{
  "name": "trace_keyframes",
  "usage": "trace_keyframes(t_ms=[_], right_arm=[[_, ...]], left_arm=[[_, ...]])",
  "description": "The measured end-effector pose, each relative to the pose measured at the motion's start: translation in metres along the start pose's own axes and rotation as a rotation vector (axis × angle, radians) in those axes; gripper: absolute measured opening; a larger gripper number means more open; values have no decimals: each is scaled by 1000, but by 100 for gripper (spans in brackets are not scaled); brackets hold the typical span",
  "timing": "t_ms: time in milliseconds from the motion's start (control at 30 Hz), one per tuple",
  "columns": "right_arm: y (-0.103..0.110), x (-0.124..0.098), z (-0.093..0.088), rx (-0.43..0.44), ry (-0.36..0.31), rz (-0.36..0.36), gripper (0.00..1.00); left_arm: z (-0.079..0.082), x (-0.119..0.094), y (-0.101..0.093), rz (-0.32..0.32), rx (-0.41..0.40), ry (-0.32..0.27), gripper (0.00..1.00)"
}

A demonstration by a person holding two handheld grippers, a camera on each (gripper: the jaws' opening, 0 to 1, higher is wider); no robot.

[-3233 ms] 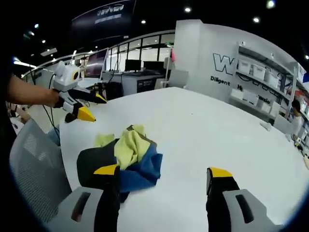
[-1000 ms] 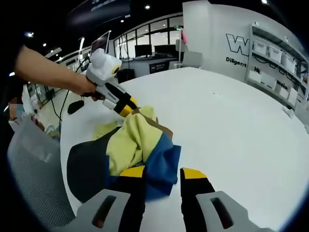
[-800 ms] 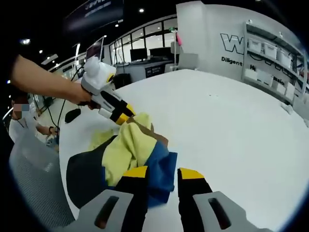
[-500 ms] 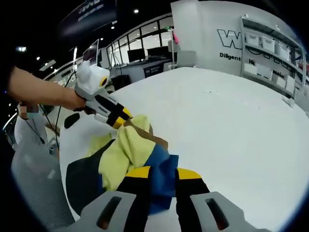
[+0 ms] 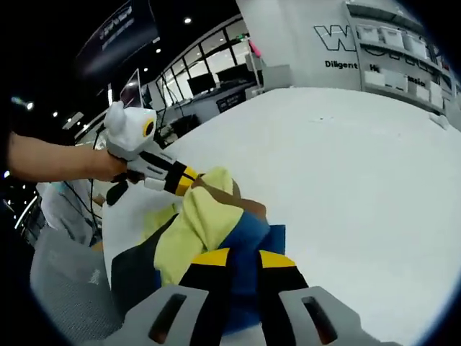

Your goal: Fold the garment on the visible template until the final outline fits inside the template.

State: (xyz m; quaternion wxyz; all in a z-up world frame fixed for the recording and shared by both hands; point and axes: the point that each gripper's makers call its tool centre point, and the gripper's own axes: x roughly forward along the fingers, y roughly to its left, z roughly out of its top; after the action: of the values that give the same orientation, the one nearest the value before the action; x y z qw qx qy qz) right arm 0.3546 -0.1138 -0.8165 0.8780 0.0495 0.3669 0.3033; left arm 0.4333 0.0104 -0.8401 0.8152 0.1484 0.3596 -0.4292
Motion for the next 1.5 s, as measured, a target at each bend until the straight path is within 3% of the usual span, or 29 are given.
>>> trace_keyframes(t_ms=[100,233,667,767,1100,1333,1433,1500], right_arm=[[2,-1,0,-63,5,-12,0],[3,-7,-1,-85,8,-12,0],[-7,-16,9,-64,-34,-41,0],[-7,-14,11,-47,-42,-36,6],[-8,-4,11,-39,-18,-25,9],[-2,-3,18,-32,-44,0,10],[-1,-2,18,-36,-43,14,11],[0,-1,19,-41,-43,19,11]], left_arm=[[-1,-1,0,10,-10,2,8],[1,-8,0,17,-14,-8,8],[9,-26,9,47,-12,-63,8],[8,-26,11,51,-12,-62,8],[-2,-31,14,76,6,-28,8],[-7,-36,21,102,-27,-45,9],[-10,-38,23,99,-103,-48,16],[-12,-39,25,107,-102,-47,17]])
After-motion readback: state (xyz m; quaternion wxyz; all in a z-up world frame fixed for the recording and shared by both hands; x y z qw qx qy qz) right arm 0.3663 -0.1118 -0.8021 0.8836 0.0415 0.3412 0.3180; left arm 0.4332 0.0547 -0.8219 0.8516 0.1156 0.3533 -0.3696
